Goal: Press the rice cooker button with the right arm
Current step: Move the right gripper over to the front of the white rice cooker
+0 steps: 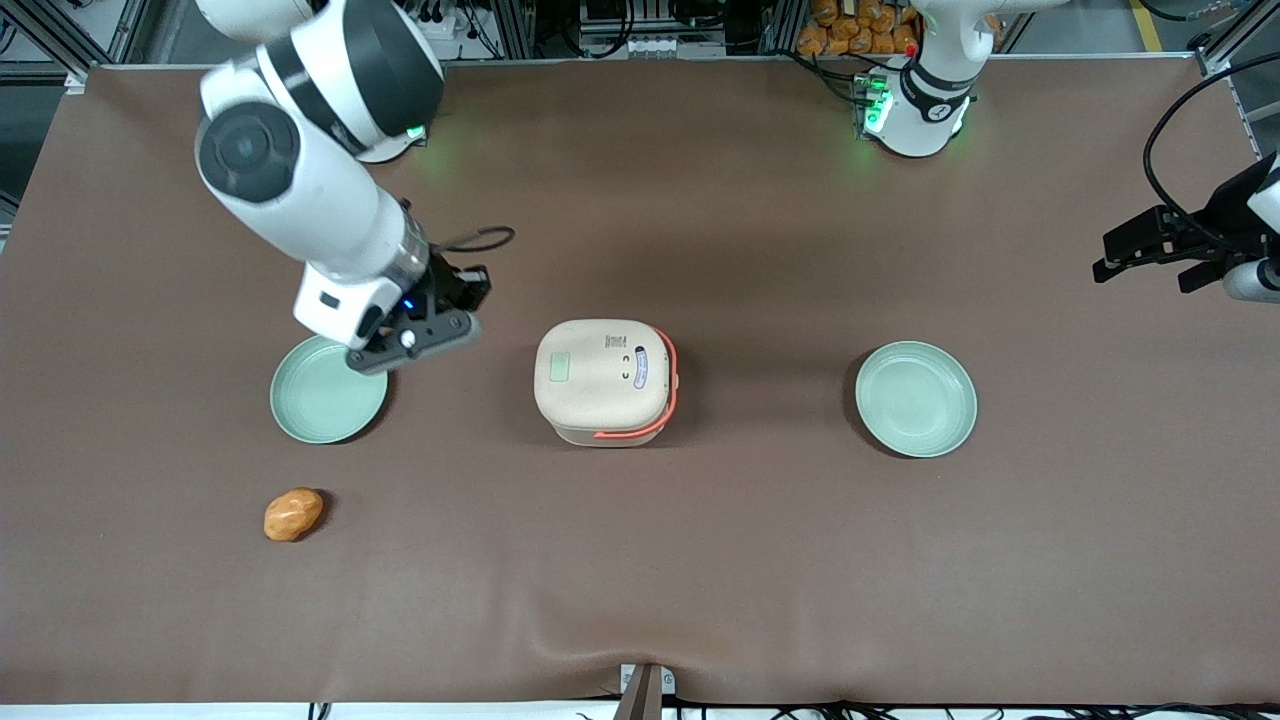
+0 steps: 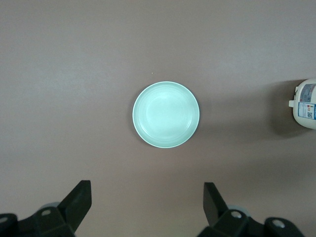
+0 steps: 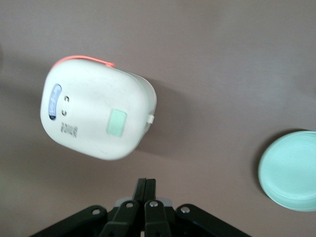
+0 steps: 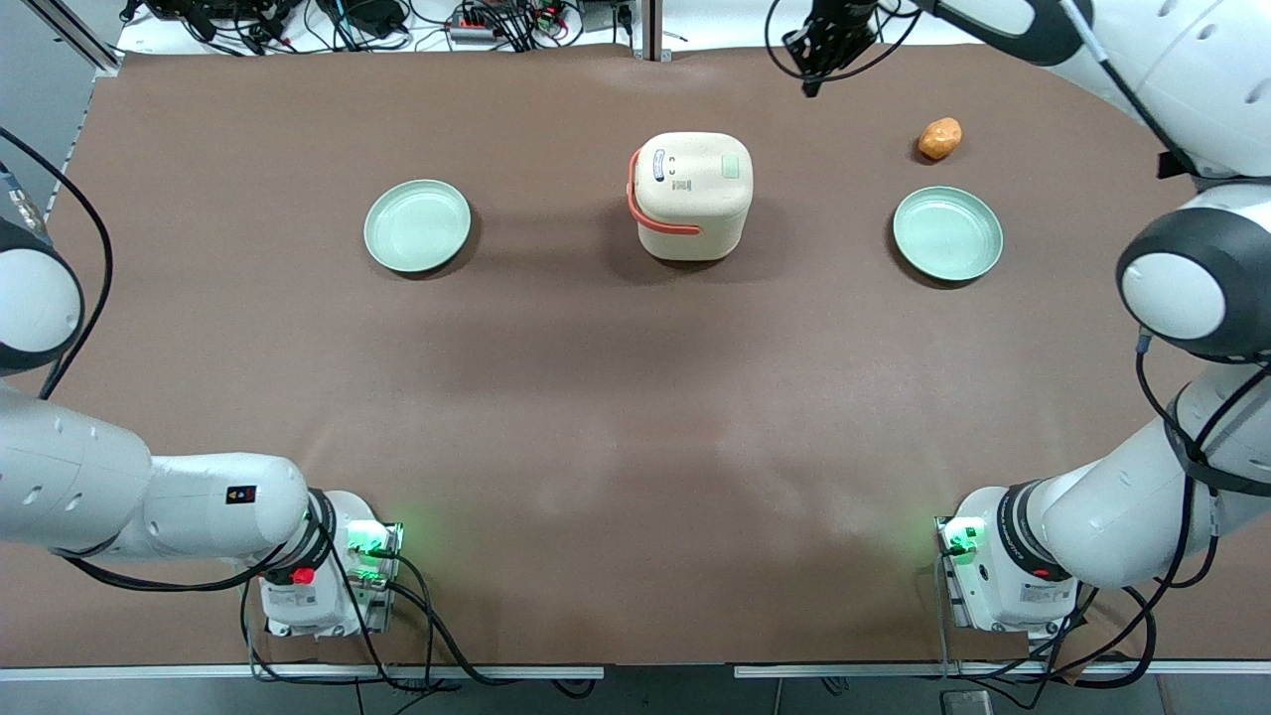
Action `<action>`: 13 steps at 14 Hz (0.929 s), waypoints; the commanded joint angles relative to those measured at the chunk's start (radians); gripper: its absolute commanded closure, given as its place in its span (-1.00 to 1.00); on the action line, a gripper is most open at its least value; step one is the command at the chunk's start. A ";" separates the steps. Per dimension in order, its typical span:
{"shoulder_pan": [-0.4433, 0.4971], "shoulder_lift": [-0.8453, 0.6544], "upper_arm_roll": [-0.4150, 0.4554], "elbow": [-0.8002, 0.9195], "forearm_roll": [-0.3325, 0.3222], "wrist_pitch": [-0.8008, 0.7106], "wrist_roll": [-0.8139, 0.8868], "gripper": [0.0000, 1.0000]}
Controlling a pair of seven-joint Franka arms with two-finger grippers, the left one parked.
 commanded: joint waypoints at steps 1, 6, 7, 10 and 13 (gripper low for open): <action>0.010 0.056 -0.003 0.021 0.032 0.064 0.007 1.00; 0.044 0.128 -0.003 0.021 0.035 0.151 0.008 1.00; 0.046 0.143 -0.003 0.021 0.042 0.152 0.008 1.00; 0.058 0.182 -0.003 0.021 0.068 0.183 0.007 1.00; 0.072 0.214 -0.003 0.019 0.068 0.200 0.007 1.00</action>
